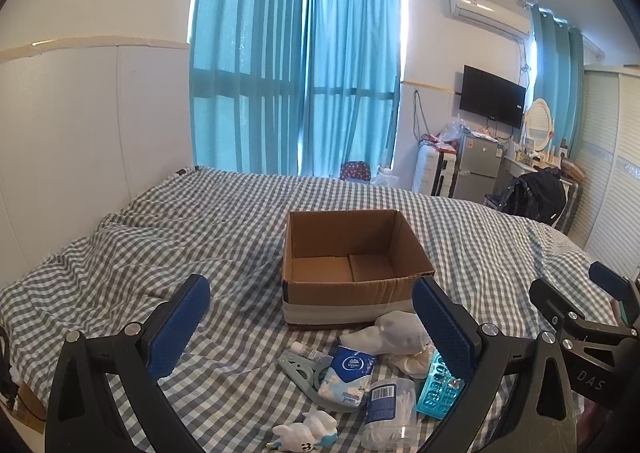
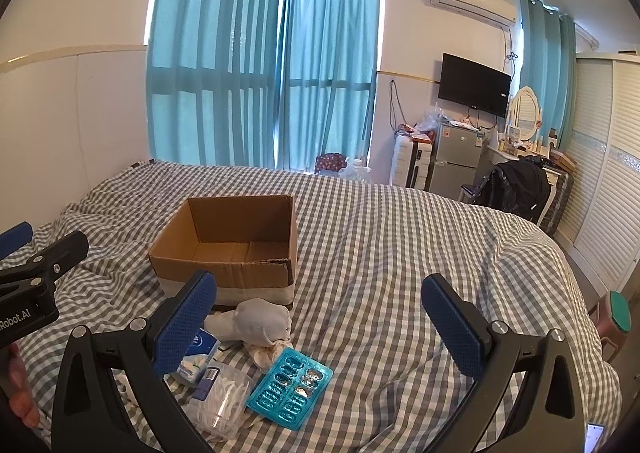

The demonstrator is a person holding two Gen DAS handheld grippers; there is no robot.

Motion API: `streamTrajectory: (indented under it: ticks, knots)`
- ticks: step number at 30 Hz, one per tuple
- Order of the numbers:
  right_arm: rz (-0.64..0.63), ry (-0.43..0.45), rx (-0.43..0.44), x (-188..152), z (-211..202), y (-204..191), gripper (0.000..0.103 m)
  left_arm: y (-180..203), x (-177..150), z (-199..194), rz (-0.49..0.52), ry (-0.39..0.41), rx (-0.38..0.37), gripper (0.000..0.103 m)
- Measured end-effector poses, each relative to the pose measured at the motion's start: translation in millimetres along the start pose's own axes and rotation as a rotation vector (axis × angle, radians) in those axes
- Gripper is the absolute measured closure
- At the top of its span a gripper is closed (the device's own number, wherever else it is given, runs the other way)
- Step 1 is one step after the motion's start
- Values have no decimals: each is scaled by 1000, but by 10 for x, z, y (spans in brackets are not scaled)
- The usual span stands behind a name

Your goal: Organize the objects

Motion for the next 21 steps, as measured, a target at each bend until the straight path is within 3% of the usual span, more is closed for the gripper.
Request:
streamTrajectory:
  ticks: [8,9,15,21]
  knots:
    - [-4,5,-2,36,-56,-3,0,-22,10,-47,0,15,17,0]
    - [-4,3,-2,36,-61,-4,0,-72,11,-65,-29,22,87,0]
    - [-4,11,13,53,-157,-20,0,-12,40,-168,-42,31,60,0]
    - [2,22,12,65,-255,14,0,-21,6,-178,-28,10,95,0]
Point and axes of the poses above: each gripper's, at about its wrist camera, not at the fingertips, and z roughly the way its jaws point, y to its right, x to its top, the point moved 8 cm from there along z, roughly the way its jaws point, and after that the axes turned 1 degree about z, right-handed, at the moved point
